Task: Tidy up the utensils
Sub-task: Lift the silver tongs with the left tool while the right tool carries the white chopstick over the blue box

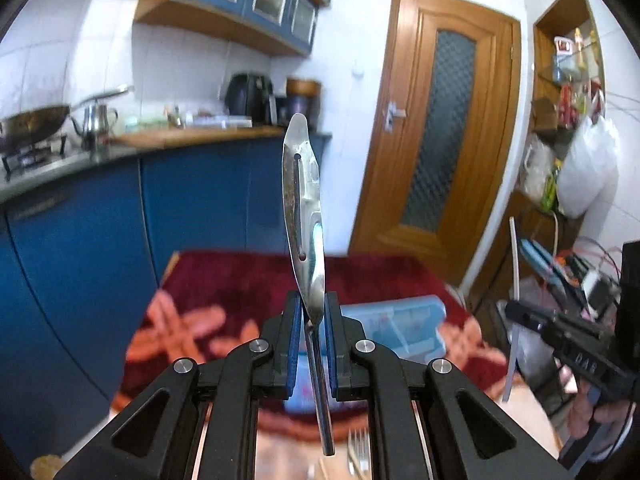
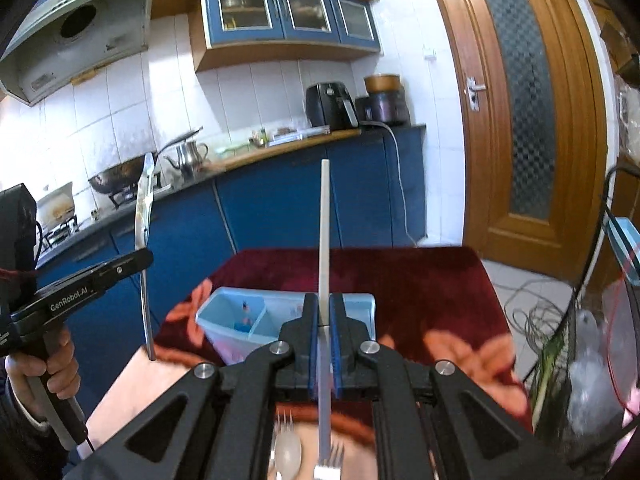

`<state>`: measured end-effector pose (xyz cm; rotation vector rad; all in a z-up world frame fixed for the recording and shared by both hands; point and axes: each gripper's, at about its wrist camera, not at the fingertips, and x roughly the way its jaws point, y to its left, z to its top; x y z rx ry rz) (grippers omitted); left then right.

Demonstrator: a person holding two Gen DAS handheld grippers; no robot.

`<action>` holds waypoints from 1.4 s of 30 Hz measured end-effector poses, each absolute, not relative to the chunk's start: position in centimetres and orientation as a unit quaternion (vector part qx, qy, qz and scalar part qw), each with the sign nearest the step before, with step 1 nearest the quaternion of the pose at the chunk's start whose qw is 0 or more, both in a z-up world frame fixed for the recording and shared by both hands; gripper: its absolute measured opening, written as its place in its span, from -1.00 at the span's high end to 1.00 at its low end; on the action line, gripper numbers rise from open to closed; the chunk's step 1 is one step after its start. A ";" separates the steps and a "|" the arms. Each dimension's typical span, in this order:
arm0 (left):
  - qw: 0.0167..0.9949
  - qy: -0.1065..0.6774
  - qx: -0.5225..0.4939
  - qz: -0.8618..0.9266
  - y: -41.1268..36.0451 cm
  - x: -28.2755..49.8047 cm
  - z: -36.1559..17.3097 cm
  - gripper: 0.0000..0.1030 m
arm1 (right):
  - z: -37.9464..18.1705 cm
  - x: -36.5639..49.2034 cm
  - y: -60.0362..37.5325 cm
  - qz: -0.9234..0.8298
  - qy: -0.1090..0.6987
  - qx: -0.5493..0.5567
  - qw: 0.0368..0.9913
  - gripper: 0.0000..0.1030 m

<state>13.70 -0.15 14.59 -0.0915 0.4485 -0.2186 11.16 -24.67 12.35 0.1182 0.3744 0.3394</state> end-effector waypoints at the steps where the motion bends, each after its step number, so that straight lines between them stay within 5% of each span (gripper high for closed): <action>1: 0.971 0.209 -0.047 -0.104 -0.2 14.2 15.0 0.79 | 12.5 11.6 -24.6 0.170 0.181 0.060 0.967 0.86; 11: 0.988 0.136 -0.035 -0.066 -1.3 18.6 13.4 0.78 | 10.7 16.9 -24.3 0.158 0.161 0.078 0.971 0.85; 24: 0.982 0.165 -0.029 -0.083 -2.8 21.6 7.6 0.78 | 7.7 17.7 -24.0 0.122 0.155 0.055 0.979 0.85; 37: 0.983 0.166 -0.027 -0.074 -2.4 20.5 7.3 0.78 | 7.1 19.4 -21.9 0.161 0.172 0.050 0.970 0.85; 42: 0.977 0.195 -0.039 -0.077 -1.9 20.8 6.9 0.77 | 6.9 19.0 -22.1 0.172 0.183 0.058 0.966 0.62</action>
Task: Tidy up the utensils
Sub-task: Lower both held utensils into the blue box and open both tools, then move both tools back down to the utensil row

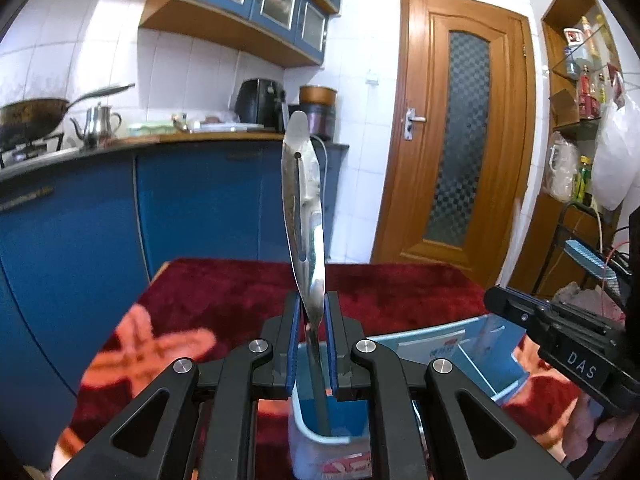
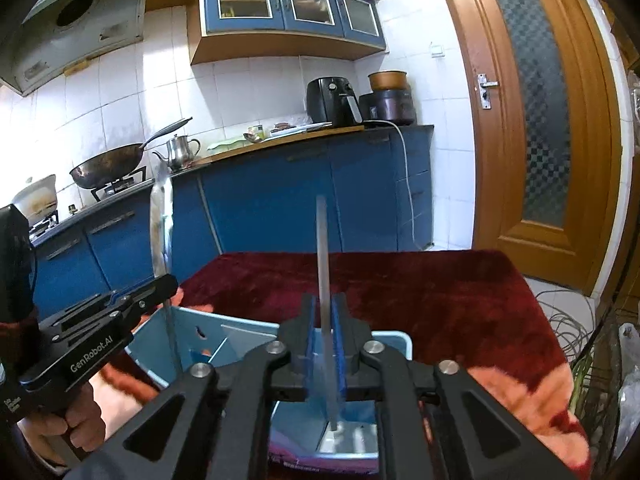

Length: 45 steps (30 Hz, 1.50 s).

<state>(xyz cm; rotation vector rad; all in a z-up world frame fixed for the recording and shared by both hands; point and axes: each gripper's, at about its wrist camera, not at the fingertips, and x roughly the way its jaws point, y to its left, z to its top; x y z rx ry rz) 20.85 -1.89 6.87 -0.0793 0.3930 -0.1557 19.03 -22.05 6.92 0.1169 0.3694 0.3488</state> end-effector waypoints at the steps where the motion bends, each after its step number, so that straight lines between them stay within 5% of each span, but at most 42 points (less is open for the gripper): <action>1: 0.976 0.199 -0.041 -0.078 -1.8 20.7 6.8 0.73 | 7.0 19.0 -22.1 0.176 0.183 0.061 0.965 0.49; 5: 0.974 0.208 -0.040 -0.079 -2.0 20.0 6.9 0.41 | 7.2 18.3 -22.3 0.186 0.180 0.069 0.963 0.38; 16: 0.973 0.216 -0.034 -0.080 -2.3 16.8 9.3 0.23 | 9.1 15.7 -23.8 0.198 0.174 0.089 0.961 0.19; 45: 0.890 0.442 0.042 -0.100 -0.7 9.4 5.3 0.23 | 3.2 9.5 -24.0 0.167 0.458 0.030 0.872 -0.06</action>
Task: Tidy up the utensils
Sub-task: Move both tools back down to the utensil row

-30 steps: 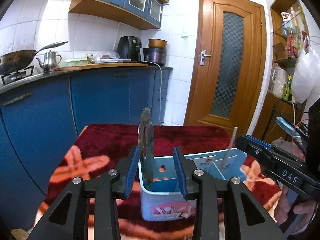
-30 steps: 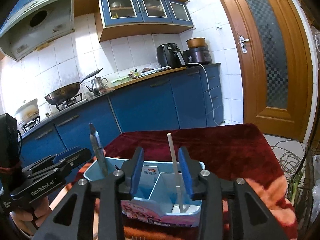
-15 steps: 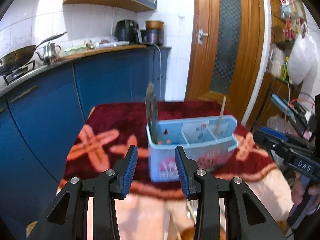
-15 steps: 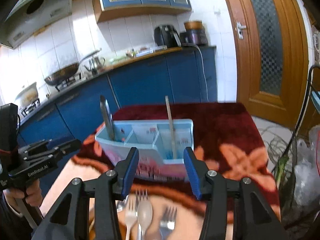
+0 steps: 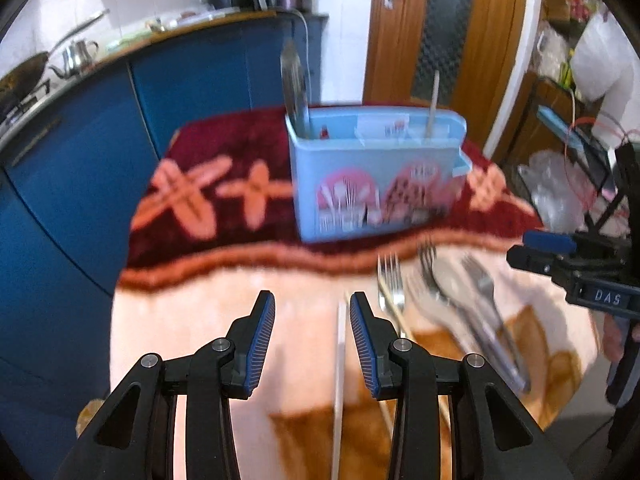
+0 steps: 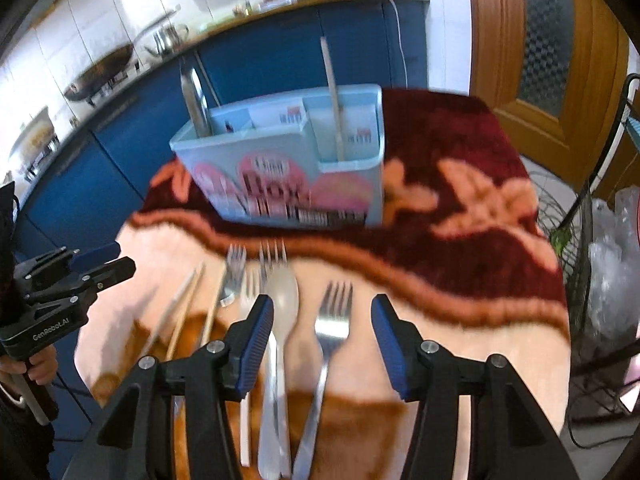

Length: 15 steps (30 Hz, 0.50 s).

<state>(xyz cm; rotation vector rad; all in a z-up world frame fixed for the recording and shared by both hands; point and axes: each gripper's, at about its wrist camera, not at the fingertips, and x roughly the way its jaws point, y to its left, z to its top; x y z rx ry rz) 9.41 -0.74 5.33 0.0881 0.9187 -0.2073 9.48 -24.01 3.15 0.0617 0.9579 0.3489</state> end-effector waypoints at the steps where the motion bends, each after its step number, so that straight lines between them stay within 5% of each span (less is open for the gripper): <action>1: 0.886 0.451 0.044 -0.101 -0.7 9.3 5.0 0.23 | 2.9 9.5 -24.0 0.166 0.467 0.030 0.868 -0.06; 13: 0.840 0.526 0.075 -0.107 -1.1 8.6 1.7 0.23 | 0.7 9.1 -23.2 0.170 0.549 0.006 0.819 -0.05; 15: 0.833 0.536 0.076 -0.112 -1.2 8.6 1.2 0.23 | 0.5 9.0 -22.9 0.172 0.553 -0.003 0.815 0.07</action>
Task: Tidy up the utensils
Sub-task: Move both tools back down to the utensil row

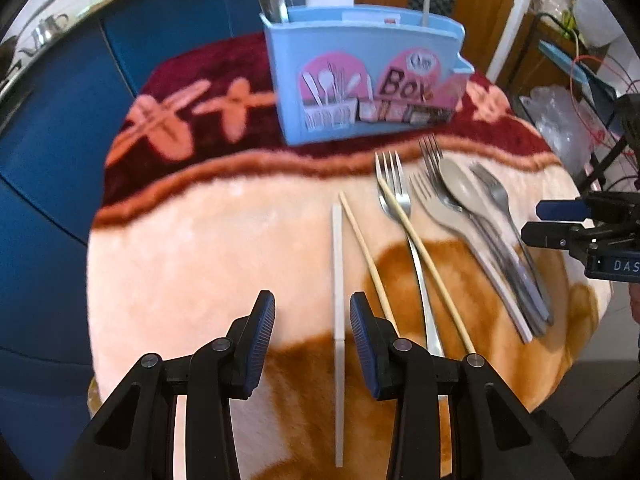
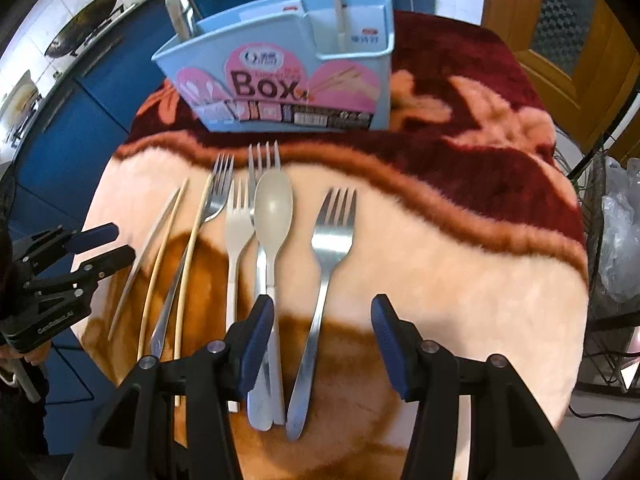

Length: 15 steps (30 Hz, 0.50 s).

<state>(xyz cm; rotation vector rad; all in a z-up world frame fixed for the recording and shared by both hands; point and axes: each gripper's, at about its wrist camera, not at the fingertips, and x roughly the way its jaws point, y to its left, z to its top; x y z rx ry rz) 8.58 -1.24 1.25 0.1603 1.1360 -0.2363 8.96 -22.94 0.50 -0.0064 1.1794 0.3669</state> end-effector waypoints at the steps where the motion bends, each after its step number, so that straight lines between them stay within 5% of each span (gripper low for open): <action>1: 0.830 0.541 0.077 -0.114 -1.3 8.6 1.0 0.23 | 0.5 9.0 -22.8 0.173 0.554 -0.006 0.814 0.12; 8: 0.802 0.581 0.065 -0.124 -1.4 8.8 -0.9 0.23 | -0.4 9.5 -22.5 0.169 0.571 -0.029 0.802 0.56; 15: 0.790 0.592 0.083 -0.137 -1.6 9.0 -1.0 0.23 | -0.8 10.0 -22.0 0.178 0.581 -0.038 0.793 0.57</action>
